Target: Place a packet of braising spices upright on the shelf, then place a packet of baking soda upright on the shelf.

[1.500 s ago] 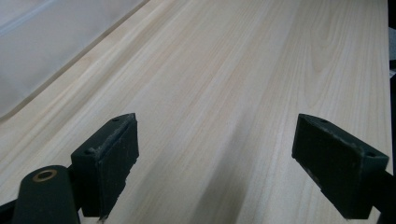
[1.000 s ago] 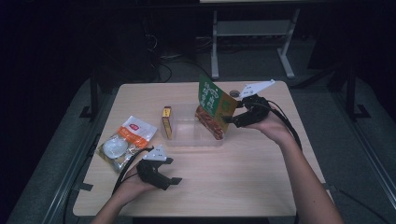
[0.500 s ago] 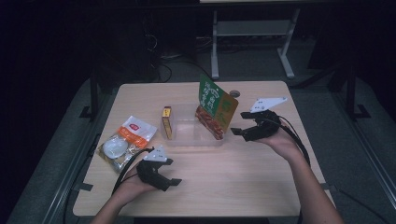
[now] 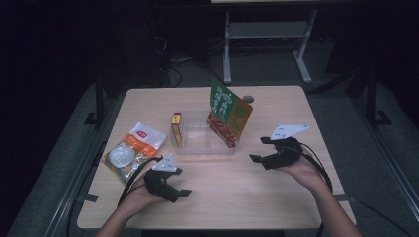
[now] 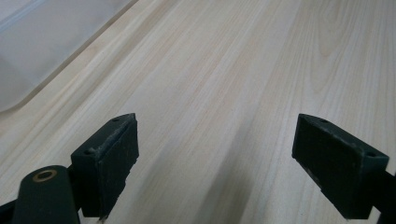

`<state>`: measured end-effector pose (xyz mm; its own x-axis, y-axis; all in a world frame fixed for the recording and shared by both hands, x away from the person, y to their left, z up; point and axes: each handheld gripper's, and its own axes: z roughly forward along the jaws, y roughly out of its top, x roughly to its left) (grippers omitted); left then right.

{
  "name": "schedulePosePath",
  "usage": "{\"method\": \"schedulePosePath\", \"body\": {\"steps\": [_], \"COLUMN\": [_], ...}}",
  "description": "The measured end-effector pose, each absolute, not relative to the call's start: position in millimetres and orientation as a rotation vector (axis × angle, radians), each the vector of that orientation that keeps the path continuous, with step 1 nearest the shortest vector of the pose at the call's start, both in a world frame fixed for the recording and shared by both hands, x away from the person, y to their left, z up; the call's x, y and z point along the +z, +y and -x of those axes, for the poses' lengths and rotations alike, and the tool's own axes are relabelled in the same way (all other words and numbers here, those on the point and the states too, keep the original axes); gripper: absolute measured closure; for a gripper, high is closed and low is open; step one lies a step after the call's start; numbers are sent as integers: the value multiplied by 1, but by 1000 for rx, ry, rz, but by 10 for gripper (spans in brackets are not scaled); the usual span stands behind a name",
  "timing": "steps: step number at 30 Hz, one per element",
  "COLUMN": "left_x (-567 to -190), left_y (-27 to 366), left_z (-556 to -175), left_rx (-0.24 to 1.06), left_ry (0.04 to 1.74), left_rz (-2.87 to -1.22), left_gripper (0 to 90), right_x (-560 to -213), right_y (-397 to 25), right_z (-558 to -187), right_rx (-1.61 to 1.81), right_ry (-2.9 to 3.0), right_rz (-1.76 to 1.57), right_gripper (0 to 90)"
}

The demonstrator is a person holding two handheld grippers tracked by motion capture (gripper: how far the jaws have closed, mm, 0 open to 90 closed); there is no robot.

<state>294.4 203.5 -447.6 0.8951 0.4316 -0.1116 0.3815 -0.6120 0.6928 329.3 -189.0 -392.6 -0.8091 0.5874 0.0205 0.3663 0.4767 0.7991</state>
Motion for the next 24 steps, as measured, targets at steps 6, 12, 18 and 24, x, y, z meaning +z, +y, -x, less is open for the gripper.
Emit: {"method": "schedulePosePath", "body": {"steps": [6, 12, 18, 24], "left_x": [-445, -438, -429, -421], "left_y": [206, 212, 223, 241], "left_z": [-293, -290, -286, -292], "left_rx": [95, 104, 123, 179], "left_ry": [574, 598, 620, 661], "left_rz": [-2311, -2307, -2310, -2323], "left_gripper": [140, 140, 143, 144], "right_x": [-410, -423, -434, -439], "right_y": [-193, -199, -200, -194], "right_z": [-311, -295, -292, -293], "right_rx": [1211, 1223, 1208, 1205], "right_ry": [2503, 2509, 2540, 2557], "right_rz": [-833, -848, -862, -861], "right_gripper": [215, 211, 204, 187]}}
